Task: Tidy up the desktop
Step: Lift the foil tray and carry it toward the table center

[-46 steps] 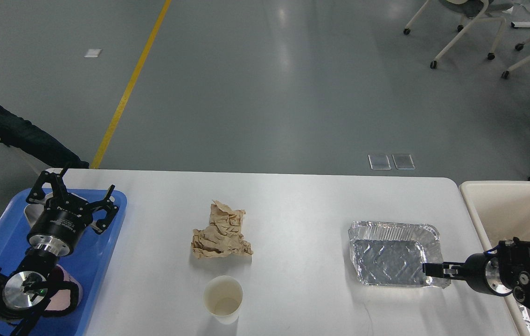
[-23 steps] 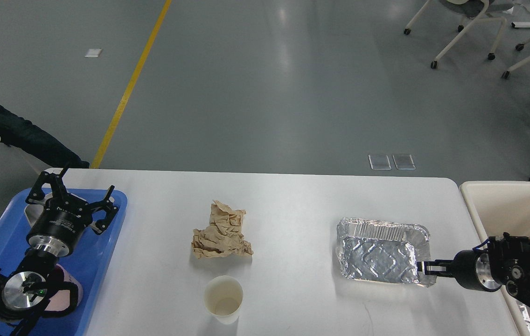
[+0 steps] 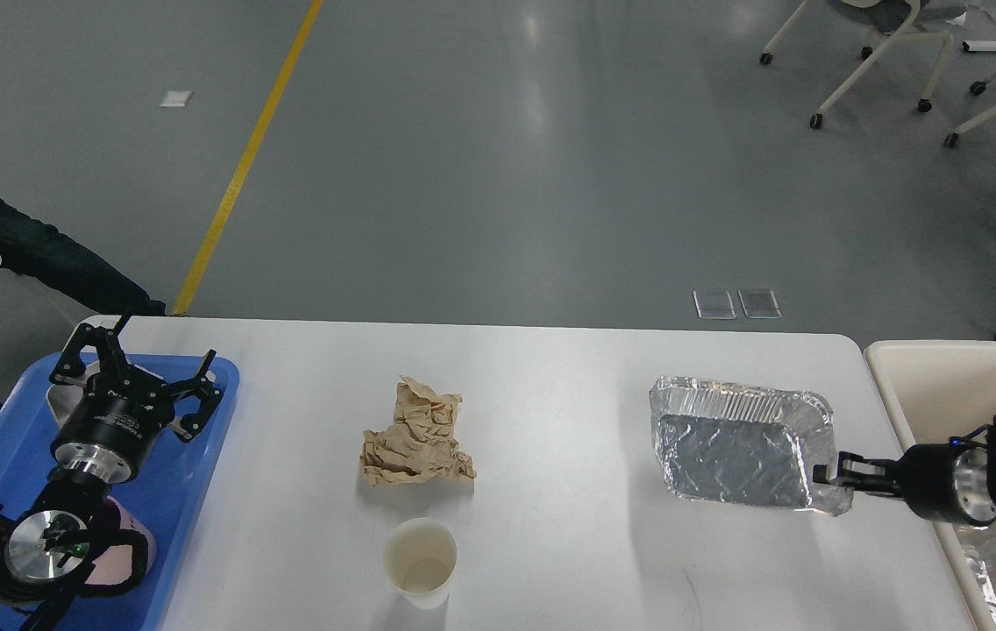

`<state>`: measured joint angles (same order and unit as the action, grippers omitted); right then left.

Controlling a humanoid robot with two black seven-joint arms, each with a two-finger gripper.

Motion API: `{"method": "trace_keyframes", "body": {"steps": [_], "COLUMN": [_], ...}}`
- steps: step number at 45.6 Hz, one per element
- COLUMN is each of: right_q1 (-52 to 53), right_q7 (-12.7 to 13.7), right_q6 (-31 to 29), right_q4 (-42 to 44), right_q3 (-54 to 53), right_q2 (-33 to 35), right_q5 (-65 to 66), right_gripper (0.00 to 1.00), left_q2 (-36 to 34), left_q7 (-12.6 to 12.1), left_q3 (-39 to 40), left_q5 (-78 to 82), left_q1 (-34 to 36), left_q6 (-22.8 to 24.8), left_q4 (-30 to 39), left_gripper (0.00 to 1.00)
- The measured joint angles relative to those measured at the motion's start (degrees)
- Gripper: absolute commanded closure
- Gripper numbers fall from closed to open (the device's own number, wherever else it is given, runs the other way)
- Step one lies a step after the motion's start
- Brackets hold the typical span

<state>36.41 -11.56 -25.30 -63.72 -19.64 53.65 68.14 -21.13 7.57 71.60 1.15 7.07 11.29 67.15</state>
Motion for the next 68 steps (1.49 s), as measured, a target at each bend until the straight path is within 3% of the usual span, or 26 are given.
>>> {"method": "trace_keyframes", "body": {"steps": [13,22,31,38,54,68], "right_q1": [10.1,12.4,17.0,19.9,23.2,23.2], "right_q7": [0.2,1.6,12.5,17.3,20.6,21.1], "right_q6": [-7.3,-8.0,-7.7,-7.5,-4.6,-4.1], "right_q4": [-4.6,-4.6,-4.6,-4.6,-2.1,3.0], "right_q3": [-0.2,0.0,0.7,1.1,8.7,9.2], "right_q2": [14.0,14.3,6.8,0.3,-12.9,-20.0], "right_q5": [-8.2,-8.6,-8.6,-8.2,-7.6,-7.5], "right_gripper": [1.0,1.0,1.0,1.0,1.0,1.0], "left_q2": [0.0,-0.5,-0.8,-0.8,-1.2,-2.9], "left_q7": [-0.1,0.0,0.0,0.1,0.2,0.2], "left_q3": [-0.1,-0.1,-0.1,-0.1,-1.7,-1.8], "left_q5": [0.1,0.1,0.1,0.1,1.5,2.3], "left_q1": [0.5,0.3,0.0,-0.1,-0.1,0.4], "left_q6": [-1.1,-1.7,-2.3,-2.9,-5.1,-5.4], "left_q4": [0.1,0.1,0.1,0.1,0.1,0.2], "left_gripper": [0.03,0.03,0.03,0.03,0.03,0.03]}}
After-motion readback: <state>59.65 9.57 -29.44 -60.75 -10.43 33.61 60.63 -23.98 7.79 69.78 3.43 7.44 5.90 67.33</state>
